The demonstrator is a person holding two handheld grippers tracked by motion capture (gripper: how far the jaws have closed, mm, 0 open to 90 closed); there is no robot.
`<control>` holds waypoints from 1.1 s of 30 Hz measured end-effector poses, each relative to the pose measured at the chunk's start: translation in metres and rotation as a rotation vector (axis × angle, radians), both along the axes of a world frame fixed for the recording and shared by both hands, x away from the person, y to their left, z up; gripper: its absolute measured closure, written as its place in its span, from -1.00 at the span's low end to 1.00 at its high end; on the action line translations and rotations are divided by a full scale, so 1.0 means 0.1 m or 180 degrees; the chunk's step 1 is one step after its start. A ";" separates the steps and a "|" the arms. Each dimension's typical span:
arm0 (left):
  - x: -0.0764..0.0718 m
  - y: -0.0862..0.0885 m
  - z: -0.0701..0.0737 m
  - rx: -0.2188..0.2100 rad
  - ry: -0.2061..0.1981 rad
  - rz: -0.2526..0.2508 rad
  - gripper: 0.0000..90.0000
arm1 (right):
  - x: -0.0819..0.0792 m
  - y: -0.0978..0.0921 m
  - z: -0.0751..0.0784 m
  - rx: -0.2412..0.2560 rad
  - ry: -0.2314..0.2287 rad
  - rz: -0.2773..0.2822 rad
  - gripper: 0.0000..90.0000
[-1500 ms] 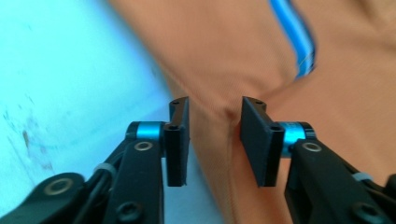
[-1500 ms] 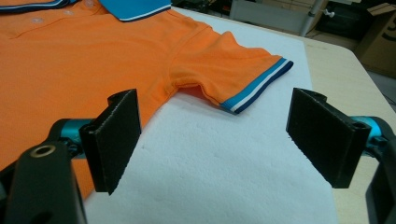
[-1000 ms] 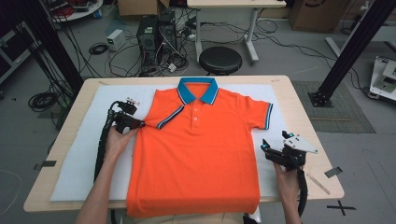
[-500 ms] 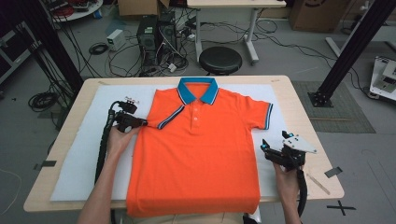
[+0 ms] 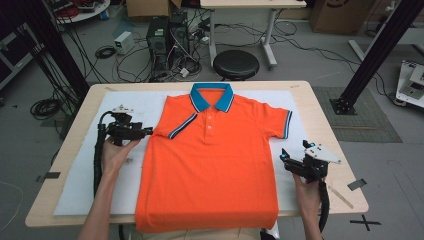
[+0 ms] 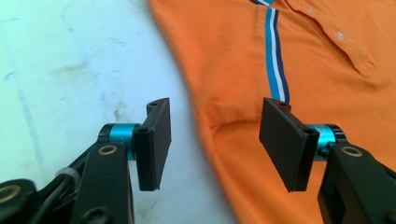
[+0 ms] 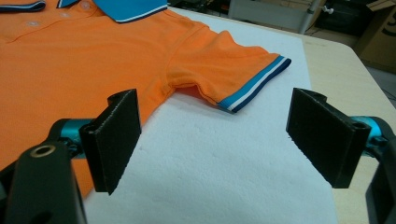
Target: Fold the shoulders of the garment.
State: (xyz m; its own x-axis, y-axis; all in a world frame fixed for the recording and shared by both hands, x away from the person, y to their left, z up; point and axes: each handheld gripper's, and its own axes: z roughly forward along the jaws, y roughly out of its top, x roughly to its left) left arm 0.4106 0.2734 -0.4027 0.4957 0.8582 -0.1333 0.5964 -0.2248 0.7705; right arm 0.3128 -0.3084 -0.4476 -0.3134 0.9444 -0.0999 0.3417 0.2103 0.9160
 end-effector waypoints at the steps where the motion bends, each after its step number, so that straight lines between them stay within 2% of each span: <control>1: 0.00 0.00 0.00 0.0000 0.0000 0.0000 -0.04 | 0.00 0.00 0.00 0.0000 0.0000 0.0000 -0.59; 2: -0.08 0.10 -0.03 -0.0064 -0.0047 0.0032 -0.06 | 0.00 0.00 0.00 -0.0006 -0.0005 -0.0004 -0.59; 3: -0.08 0.10 -0.03 -0.0064 -0.0047 0.0032 -0.06 | 0.00 0.00 0.00 -0.0006 -0.0005 -0.0004 -0.59; 5: -0.17 0.19 -0.07 -0.0103 -0.0061 0.0040 -0.07 | 0.01 0.00 0.00 -0.0002 -0.0005 -0.0014 -0.59; 6: -0.26 0.24 -0.11 -0.0113 -0.0107 0.0056 -0.07 | 0.01 0.00 0.00 0.0010 0.0009 -0.0031 -0.59; 7: -0.26 0.24 -0.11 -0.0113 -0.0107 0.0056 -0.07 | 0.01 0.00 0.00 0.0010 0.0009 -0.0031 -0.59; 8: -0.39 0.30 -0.15 -0.0150 -0.0168 0.0049 -0.07 | 0.01 0.00 0.00 0.0012 0.0028 -0.0042 -0.59; 9: -0.39 0.30 -0.15 -0.0150 -0.0168 0.0049 -0.07 | 0.01 0.00 0.00 0.0012 0.0028 -0.0042 -0.59; 10: -0.51 0.35 -0.19 -0.0193 -0.0205 0.0017 -0.07 | 0.01 0.00 0.00 0.0007 0.0020 -0.0052 -0.59; 11: -0.51 0.35 -0.19 -0.0193 -0.0205 0.0017 -0.07 | 0.01 0.00 0.00 0.0007 0.0020 -0.0052 -0.59; 12: -0.60 0.39 -0.22 -0.0244 -0.0236 0.0010 -0.07 | 0.01 0.00 0.00 -0.0005 0.0007 -0.0062 -0.59; 13: -0.60 0.39 -0.22 -0.0244 -0.0236 0.0010 -0.07 | 0.01 0.00 0.00 -0.0005 0.0007 -0.0062 -0.59; 14: -0.71 0.42 -0.25 -0.0290 -0.0275 0.0012 -0.07 | 0.01 0.00 0.00 0.0013 0.0033 -0.0077 -0.59; 18: -0.81 0.44 -0.30 -0.0310 -0.0305 0.0008 -0.11 | 0.02 0.00 0.00 -0.0011 0.0036 -0.0104 -0.59; 19: -0.84 0.45 -0.31 -0.0299 -0.0343 0.0027 -0.11 | 0.02 0.00 0.00 -0.0011 0.0036 -0.0104 -0.59; 20: -0.91 0.43 -0.35 -0.0289 -0.0500 0.0055 -0.11 | 0.03 0.00 0.00 -0.0012 0.0052 -0.0132 -0.59; 23: -0.95 0.43 -0.37 -0.0271 -0.0569 0.0085 -0.11 | 0.03 0.00 0.00 -0.0001 0.0071 -0.0151 -0.59; 25: -0.97 0.44 -0.37 -0.0353 -0.0640 0.0039 -0.12 | 0.04 -0.01 0.00 0.0006 0.0095 -0.0150 -0.59; 26: -1.00 0.44 -0.37 -0.0334 -0.0664 -0.0002 -0.12 | 0.06 -0.01 0.00 -0.0004 0.0126 -0.0130 -0.59; 30: -0.99 0.43 -0.38 -0.0323 -0.0615 0.0009 -0.12 | 0.07 -0.03 0.01 0.0061 0.0203 -0.0096 -0.58; 33: -1.00 0.41 -0.39 -0.0300 -0.0603 0.0008 -0.11 | 0.07 -0.03 0.01 0.0104 0.0192 -0.0134 -0.58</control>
